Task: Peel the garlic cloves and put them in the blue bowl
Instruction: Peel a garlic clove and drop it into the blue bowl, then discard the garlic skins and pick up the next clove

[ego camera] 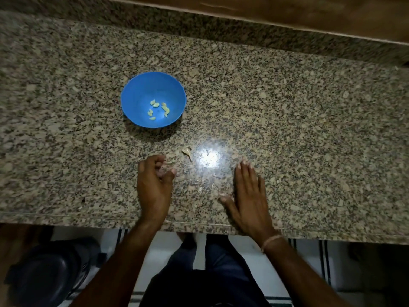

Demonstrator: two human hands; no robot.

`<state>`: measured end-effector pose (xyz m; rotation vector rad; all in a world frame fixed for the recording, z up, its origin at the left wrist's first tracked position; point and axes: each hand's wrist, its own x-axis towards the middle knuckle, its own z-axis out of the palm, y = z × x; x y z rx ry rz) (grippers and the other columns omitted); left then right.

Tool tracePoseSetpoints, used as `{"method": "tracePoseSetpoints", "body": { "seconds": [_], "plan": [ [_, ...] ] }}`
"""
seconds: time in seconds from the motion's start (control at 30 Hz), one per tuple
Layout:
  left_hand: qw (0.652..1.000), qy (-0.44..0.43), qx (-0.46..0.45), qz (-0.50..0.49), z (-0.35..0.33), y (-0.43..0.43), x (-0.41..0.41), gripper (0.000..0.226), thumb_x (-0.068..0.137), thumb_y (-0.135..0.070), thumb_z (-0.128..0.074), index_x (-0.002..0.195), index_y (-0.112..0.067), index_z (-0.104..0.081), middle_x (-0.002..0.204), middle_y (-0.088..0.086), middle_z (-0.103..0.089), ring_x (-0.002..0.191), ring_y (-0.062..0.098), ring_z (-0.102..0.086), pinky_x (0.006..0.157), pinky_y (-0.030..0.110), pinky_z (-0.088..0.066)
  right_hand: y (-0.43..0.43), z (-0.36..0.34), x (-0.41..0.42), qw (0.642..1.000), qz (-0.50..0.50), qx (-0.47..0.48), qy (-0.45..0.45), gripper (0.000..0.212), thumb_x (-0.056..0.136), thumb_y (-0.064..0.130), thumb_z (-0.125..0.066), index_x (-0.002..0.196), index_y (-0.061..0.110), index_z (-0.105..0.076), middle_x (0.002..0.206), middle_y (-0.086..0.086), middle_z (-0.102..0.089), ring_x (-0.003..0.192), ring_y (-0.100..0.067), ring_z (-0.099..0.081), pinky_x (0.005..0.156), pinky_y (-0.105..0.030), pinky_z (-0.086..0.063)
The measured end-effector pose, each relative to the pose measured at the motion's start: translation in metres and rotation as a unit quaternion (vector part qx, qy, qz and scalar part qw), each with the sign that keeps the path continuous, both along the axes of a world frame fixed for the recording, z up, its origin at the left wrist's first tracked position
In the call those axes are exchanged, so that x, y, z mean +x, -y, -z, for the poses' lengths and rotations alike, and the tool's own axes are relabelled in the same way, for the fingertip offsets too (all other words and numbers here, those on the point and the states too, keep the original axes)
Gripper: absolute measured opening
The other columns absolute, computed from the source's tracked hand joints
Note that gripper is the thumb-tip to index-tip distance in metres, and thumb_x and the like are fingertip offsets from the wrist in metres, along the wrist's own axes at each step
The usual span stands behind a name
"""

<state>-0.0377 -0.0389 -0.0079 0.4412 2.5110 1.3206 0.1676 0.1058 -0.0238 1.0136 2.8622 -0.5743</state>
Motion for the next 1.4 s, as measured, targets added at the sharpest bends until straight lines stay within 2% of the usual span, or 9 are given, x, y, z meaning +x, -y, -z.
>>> {"method": "tracePoseSetpoints", "body": {
  "seconds": [0.23, 0.33, 0.43, 0.53, 0.67, 0.87, 1.0, 1.2, 1.4],
  "plan": [
    [0.982, -0.038, -0.044, 0.18, 0.001, -0.001, 0.054, 0.044, 0.094, -0.012, -0.073, 0.135, -0.017, -0.059, 0.127, 0.0, -0.054, 0.106, 0.016, -0.06, 0.081, 0.03, -0.055, 0.027, 0.004, -0.033, 0.998, -0.034, 0.017, 0.048, 0.082, 0.108, 0.065, -0.016, 0.167, 0.012, 0.006, 0.174, -0.006, 0.019, 0.16, -0.025, 0.022, 0.127, -0.061, 0.007],
    [0.974, -0.065, -0.06, 0.21, 0.005, -0.011, 0.051, 0.049, 0.092, -0.003, -0.071, 0.139, -0.012, -0.059, 0.127, 0.004, -0.055, 0.114, 0.022, -0.059, 0.087, 0.04, -0.056, 0.023, -0.002, -0.04, 0.998, -0.056, -0.025, 0.006, 0.076, 0.11, 0.06, -0.021, 0.167, 0.017, 0.004, 0.174, 0.0, 0.018, 0.159, -0.019, 0.024, 0.129, -0.057, 0.007],
    [0.966, -0.085, -0.041, 0.239, 0.003, -0.018, 0.048, 0.039, 0.092, -0.001, -0.072, 0.129, -0.011, -0.066, 0.114, 0.0, -0.056, 0.104, 0.019, -0.057, 0.083, 0.029, -0.054, 0.014, -0.007, -0.017, 0.998, -0.007, -0.048, -0.028, 0.076, 0.11, 0.056, -0.031, 0.168, 0.018, 0.001, 0.175, 0.0, 0.014, 0.16, -0.018, 0.02, 0.13, -0.047, 0.009],
    [0.97, -0.084, -0.037, 0.226, 0.004, -0.025, 0.048, 0.026, 0.092, -0.001, -0.072, 0.116, -0.012, -0.072, 0.105, -0.001, -0.059, 0.101, 0.016, -0.056, 0.081, 0.006, -0.039, 0.007, -0.003, 0.008, 0.999, 0.021, -0.03, -0.03, 0.074, 0.11, 0.048, -0.045, 0.168, 0.015, -0.012, 0.176, -0.004, -0.001, 0.162, -0.022, 0.006, 0.131, -0.046, -0.002],
    [0.967, -0.129, -0.057, 0.211, 0.005, -0.034, 0.048, 0.011, 0.093, -0.005, -0.071, 0.092, -0.015, -0.068, 0.09, -0.001, -0.058, 0.088, 0.02, -0.053, 0.071, 0.033, -0.043, 0.009, -0.008, 0.007, 0.99, 0.033, -0.025, -0.132, 0.071, 0.09, 0.014, -0.08, 0.152, 0.005, -0.049, 0.149, -0.013, -0.052, 0.134, -0.025, -0.042, 0.105, -0.035, -0.046],
    [0.965, -0.149, -0.133, 0.172, 0.007, -0.046, 0.051, 0.023, 0.083, 0.008, -0.069, 0.081, -0.014, -0.062, 0.08, 0.002, -0.055, 0.08, 0.023, -0.051, 0.063, 0.038, -0.046, 0.012, -0.004, -0.023, 0.974, 0.024, -0.123, -0.187, 0.043, 0.089, -0.003, -0.07, 0.131, 0.005, -0.066, 0.121, -0.014, -0.06, 0.108, -0.03, -0.057, 0.088, -0.047, -0.054],
    [0.984, -0.114, -0.102, 0.088, 0.001, -0.036, 0.058, 0.022, 0.093, 0.003, -0.059, 0.08, -0.016, -0.06, 0.08, -0.003, -0.056, 0.078, 0.012, -0.048, 0.064, 0.02, -0.038, 0.011, -0.015, -0.056, 0.967, 0.007, -0.147, -0.206, 0.04, 0.091, -0.008, -0.068, 0.127, 0.01, -0.066, 0.11, -0.001, -0.055, 0.097, -0.016, -0.056, 0.078, -0.028, -0.055],
    [0.995, -0.078, -0.057, 0.017, -0.006, -0.024, 0.07, 0.027, 0.098, 0.005, -0.055, 0.085, -0.017, -0.063, 0.085, -0.004, -0.061, 0.083, -0.003, -0.056, 0.066, 0.006, -0.038, -0.02, -0.007, -0.058, 0.967, -0.004, -0.167, -0.193, 0.045, 0.09, 0.003, -0.073, 0.133, 0.008, -0.063, 0.13, -0.012, -0.056, 0.117, -0.028, -0.053, 0.098, -0.047, -0.05],
    [0.997, -0.053, -0.048, -0.025, -0.004, -0.025, 0.076, 0.026, 0.099, -0.005, -0.057, 0.084, -0.025, -0.061, 0.086, -0.007, -0.064, 0.082, 0.013, -0.061, 0.066, 0.033, -0.054, -0.016, -0.018, -0.06, 0.971, -0.123, -0.139, -0.147, 0.063, 0.09, 0.017, -0.081, 0.147, 0.011, -0.054, 0.145, 0.001, -0.049, 0.132, -0.016, -0.041, 0.102, -0.007, -0.031]
  ]
}}
